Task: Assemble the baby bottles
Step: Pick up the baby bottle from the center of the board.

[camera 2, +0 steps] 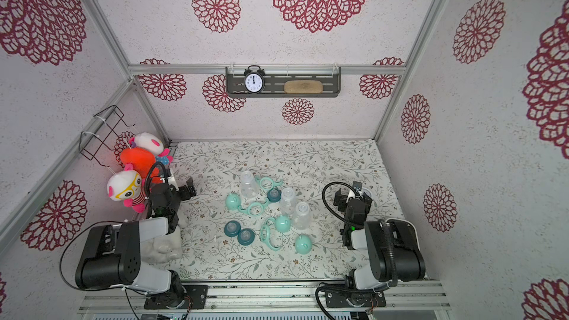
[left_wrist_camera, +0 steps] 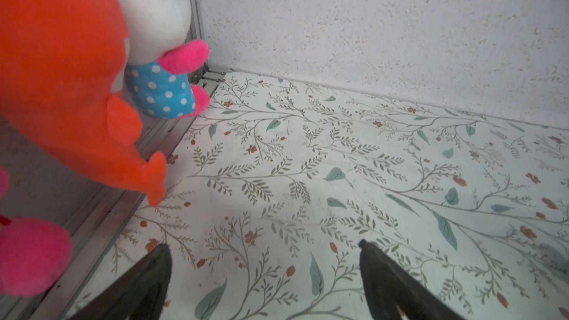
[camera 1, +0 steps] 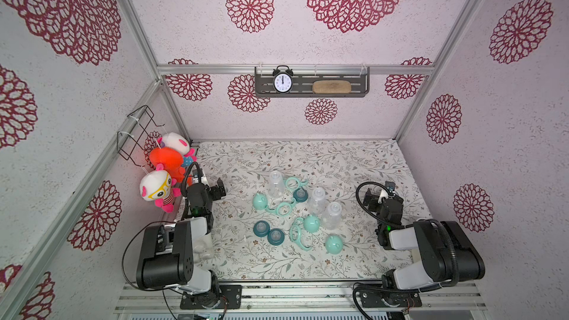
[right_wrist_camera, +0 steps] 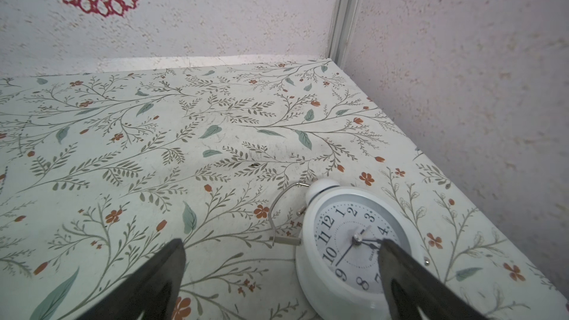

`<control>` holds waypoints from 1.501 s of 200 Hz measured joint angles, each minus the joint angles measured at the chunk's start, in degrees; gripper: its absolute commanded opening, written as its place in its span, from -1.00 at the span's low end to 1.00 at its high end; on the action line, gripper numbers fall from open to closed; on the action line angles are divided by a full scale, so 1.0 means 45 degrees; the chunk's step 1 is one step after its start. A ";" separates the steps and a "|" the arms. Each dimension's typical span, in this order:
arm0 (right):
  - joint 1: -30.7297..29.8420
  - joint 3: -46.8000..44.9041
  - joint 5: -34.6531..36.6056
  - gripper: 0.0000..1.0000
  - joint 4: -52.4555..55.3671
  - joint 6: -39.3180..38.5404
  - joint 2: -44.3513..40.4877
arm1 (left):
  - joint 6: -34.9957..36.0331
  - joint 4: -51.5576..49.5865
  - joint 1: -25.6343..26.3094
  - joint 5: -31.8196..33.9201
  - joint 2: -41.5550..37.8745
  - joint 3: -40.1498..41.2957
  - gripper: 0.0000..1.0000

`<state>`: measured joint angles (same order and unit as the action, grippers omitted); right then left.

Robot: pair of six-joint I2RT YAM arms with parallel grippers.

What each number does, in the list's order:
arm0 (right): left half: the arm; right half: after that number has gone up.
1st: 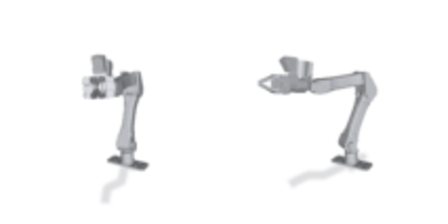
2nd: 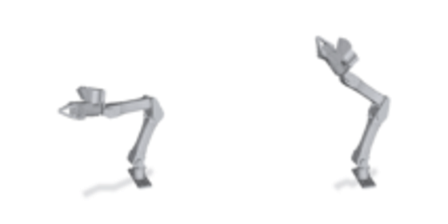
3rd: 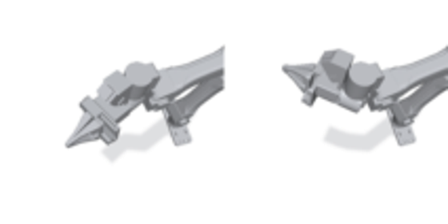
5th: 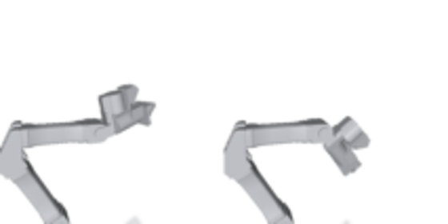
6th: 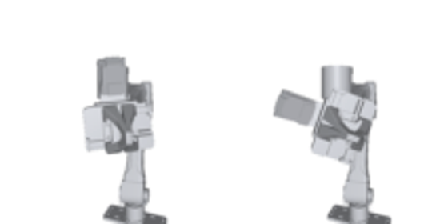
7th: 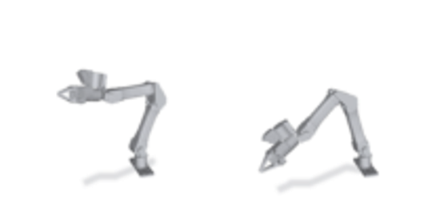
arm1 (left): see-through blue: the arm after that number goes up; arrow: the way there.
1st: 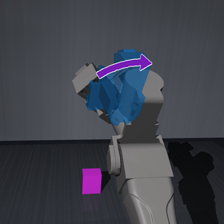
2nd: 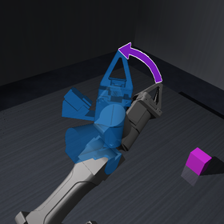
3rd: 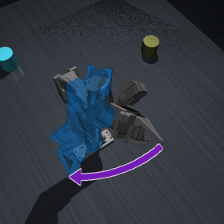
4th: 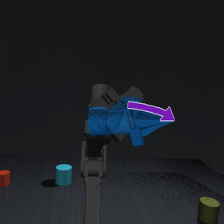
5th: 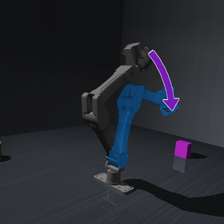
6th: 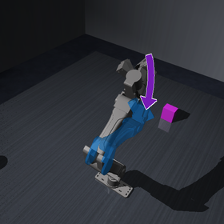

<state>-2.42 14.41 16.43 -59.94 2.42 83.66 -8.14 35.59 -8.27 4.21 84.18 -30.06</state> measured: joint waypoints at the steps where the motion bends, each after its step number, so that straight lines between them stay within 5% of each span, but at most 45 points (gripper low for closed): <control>1: 0.0000 0.0019 0.0010 0.98 0.0058 -0.0005 -0.0034 | 0.0000 -0.0058 0.0005 0.0005 -0.0024 -0.0049 0.95; 72: -0.1146 0.3279 0.1428 0.98 0.6688 0.0121 -0.4027 | -0.0651 -0.6654 0.2263 0.1122 -0.1938 -0.5867 0.95; 126: -0.3356 0.5445 0.1855 0.98 1.1924 0.1311 -0.5537 | -0.1341 -1.0792 0.5032 0.1010 -0.3254 -0.7427 0.95; 230: -0.7529 0.7888 0.0136 0.89 1.8506 0.3560 -0.6543 | -0.2191 -1.3216 0.6902 -0.2443 -0.5231 -0.5251 0.95; 300: -0.8398 0.7839 -0.0437 0.82 1.9681 0.3832 -0.6086 | -0.2885 -1.2910 0.8412 -0.2924 -0.6805 -0.3895 0.95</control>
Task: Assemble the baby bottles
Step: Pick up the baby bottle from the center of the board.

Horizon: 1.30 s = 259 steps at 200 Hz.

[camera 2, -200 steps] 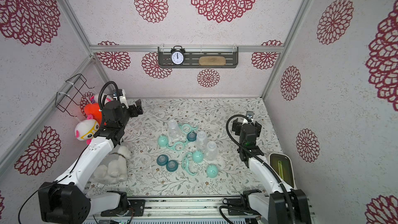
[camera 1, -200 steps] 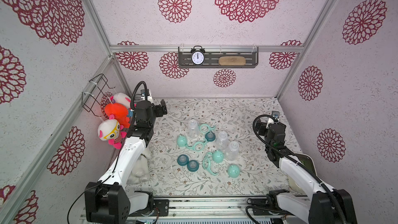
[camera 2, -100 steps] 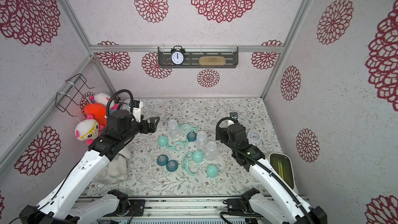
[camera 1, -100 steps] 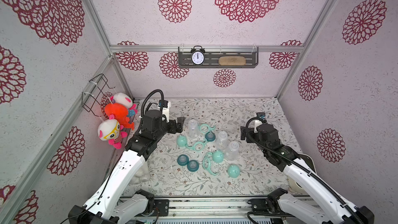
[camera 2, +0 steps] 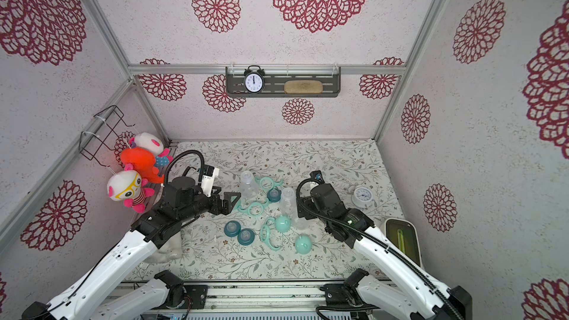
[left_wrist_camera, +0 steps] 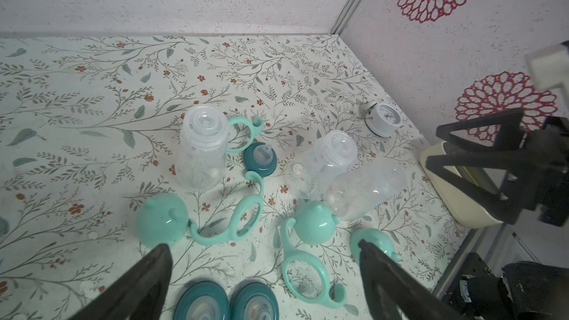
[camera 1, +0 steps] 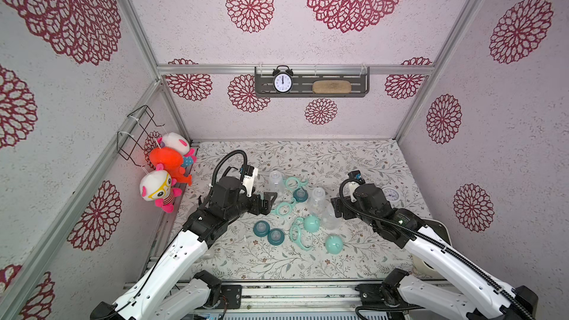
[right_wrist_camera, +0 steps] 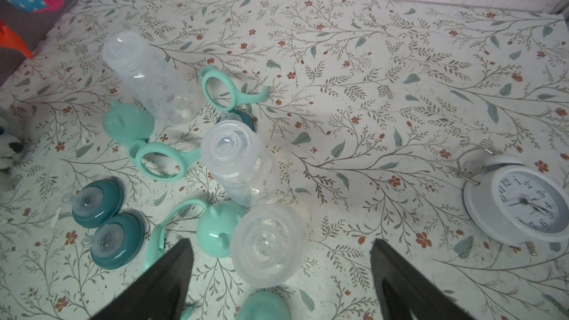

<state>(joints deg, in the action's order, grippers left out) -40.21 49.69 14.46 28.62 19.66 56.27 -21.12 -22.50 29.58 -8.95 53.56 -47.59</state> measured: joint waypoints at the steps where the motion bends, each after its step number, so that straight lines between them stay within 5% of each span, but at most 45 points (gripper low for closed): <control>1: -0.0015 -0.0015 0.0000 0.81 -0.0005 -0.0005 0.0024 | -0.0010 0.0000 0.0049 0.0039 -0.0039 0.0024 0.95; 106: -0.0389 -0.1564 -0.0272 0.77 -0.0869 -0.0019 0.1098 | -0.0476 0.1418 0.0826 0.0622 -0.2657 0.2448 0.95; 259: -0.0374 -0.2817 -0.0146 0.40 -0.3264 -0.0029 0.2040 | -0.0661 0.1613 0.0831 0.0714 -0.1870 0.2448 0.95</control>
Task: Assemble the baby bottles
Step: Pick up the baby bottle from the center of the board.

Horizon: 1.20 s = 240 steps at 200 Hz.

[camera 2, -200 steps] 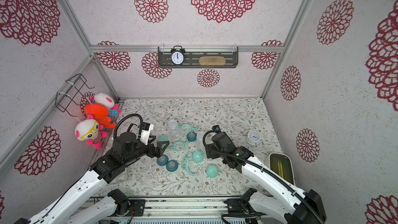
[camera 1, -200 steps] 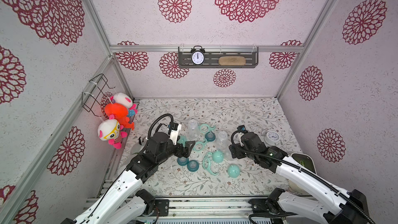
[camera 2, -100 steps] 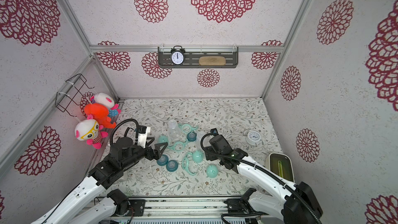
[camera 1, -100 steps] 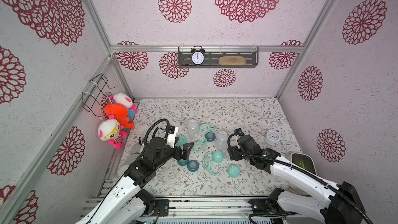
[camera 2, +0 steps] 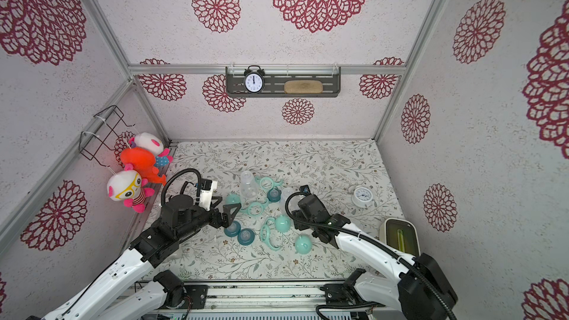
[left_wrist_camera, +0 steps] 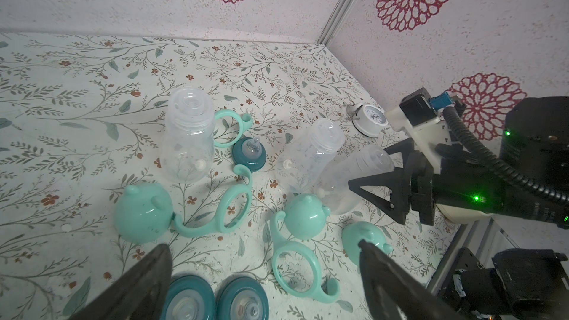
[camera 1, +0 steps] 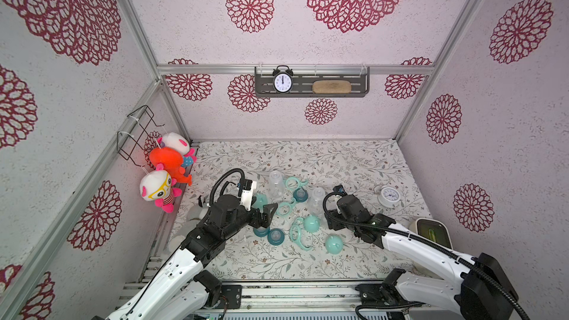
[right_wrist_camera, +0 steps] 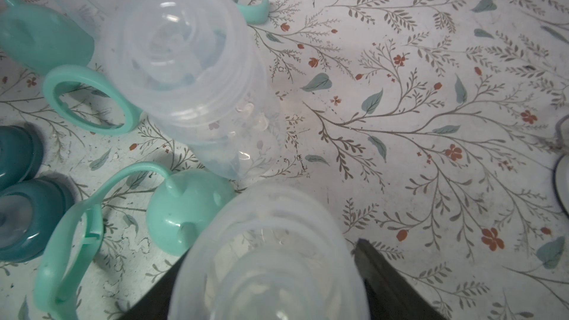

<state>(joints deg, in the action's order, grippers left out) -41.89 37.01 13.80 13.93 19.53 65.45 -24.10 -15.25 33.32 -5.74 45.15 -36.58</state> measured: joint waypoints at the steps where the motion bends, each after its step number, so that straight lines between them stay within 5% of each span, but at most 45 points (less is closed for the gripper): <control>1: 0.0005 -0.0005 0.0000 0.40 -0.0005 0.0015 0.0000 | 0.0000 0.0000 0.0000 0.0000 0.0005 0.0000 0.95; 60: 0.0053 -0.0189 0.0005 -0.05 -0.0510 -0.0034 -0.0015 | -0.0175 0.0306 0.0000 -0.0024 0.0311 0.0000 0.96; 123: 0.0102 -0.0092 0.0019 -0.32 0.0442 -0.0092 -0.0797 | 0.0039 0.1219 0.0005 -0.0767 0.0903 0.0311 0.95; 240: -0.0219 0.5270 -0.1491 -0.35 0.3711 -0.0330 -0.1035 | 0.1593 0.5814 0.0029 -0.4634 0.2856 0.1044 0.95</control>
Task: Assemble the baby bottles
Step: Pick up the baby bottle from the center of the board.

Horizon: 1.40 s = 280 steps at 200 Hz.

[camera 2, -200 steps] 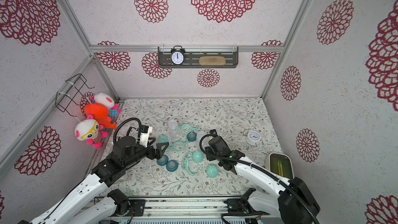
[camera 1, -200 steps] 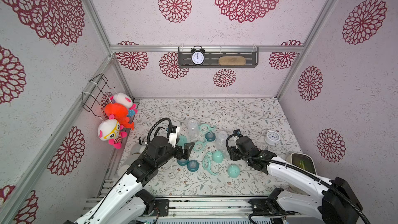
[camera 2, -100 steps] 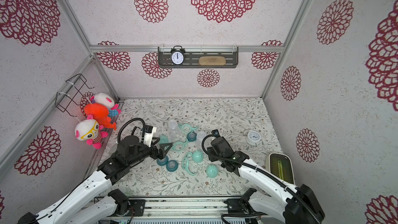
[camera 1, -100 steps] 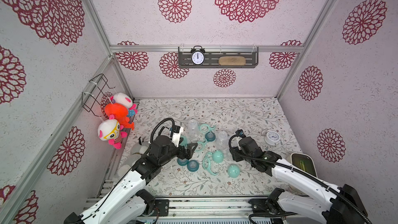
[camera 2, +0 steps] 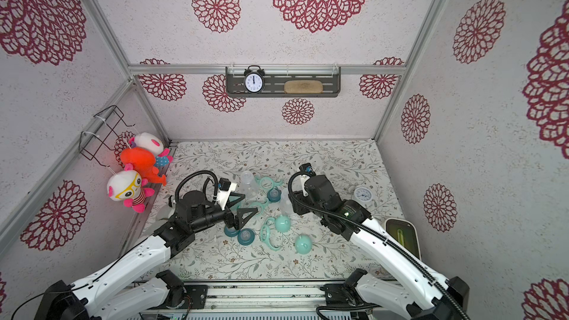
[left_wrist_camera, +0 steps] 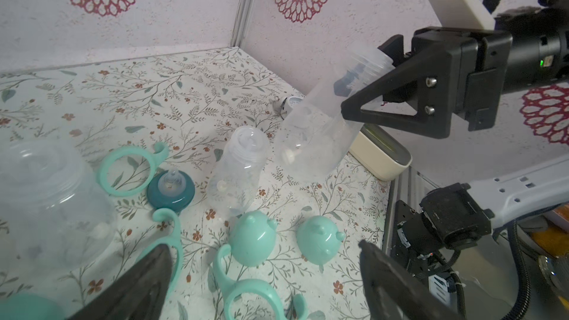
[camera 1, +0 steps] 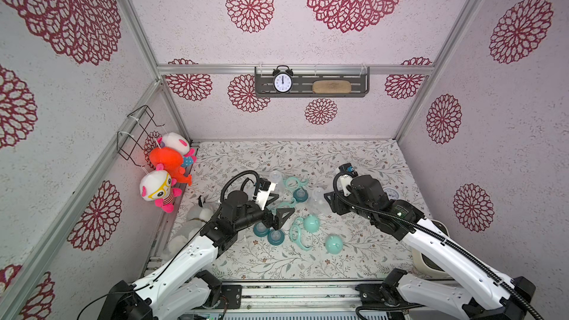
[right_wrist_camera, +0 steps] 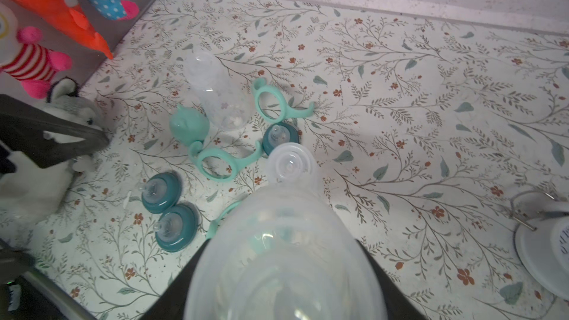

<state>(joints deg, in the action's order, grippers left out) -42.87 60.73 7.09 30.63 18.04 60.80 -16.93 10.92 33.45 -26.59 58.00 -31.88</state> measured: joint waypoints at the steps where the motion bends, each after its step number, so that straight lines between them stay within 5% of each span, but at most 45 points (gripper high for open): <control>1: -0.0010 0.0034 -0.0015 -0.35 0.0000 0.0000 0.0015 | 0.0005 0.0029 0.0000 -0.0019 0.0015 0.0000 0.95; 144: -0.0991 0.2399 -0.3973 -0.30 -0.0670 0.0253 0.2229 | 0.1107 0.2055 0.0680 -0.1297 0.0661 0.0000 0.95; 240: -0.1015 0.2647 -0.5085 -0.30 -0.1277 0.0408 0.2283 | 0.1438 0.1797 0.0865 -0.0821 0.0665 -0.0010 1.00; 280: -0.1015 0.2647 -0.5260 -0.30 -0.1418 0.0486 0.2312 | 0.1423 0.1787 0.0874 -0.0665 0.0782 -0.0170 0.82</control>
<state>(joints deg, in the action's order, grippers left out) -47.44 72.64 -16.58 24.25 20.23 71.20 -10.52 18.96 37.39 -29.58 61.52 -32.64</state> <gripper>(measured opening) 0.621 0.931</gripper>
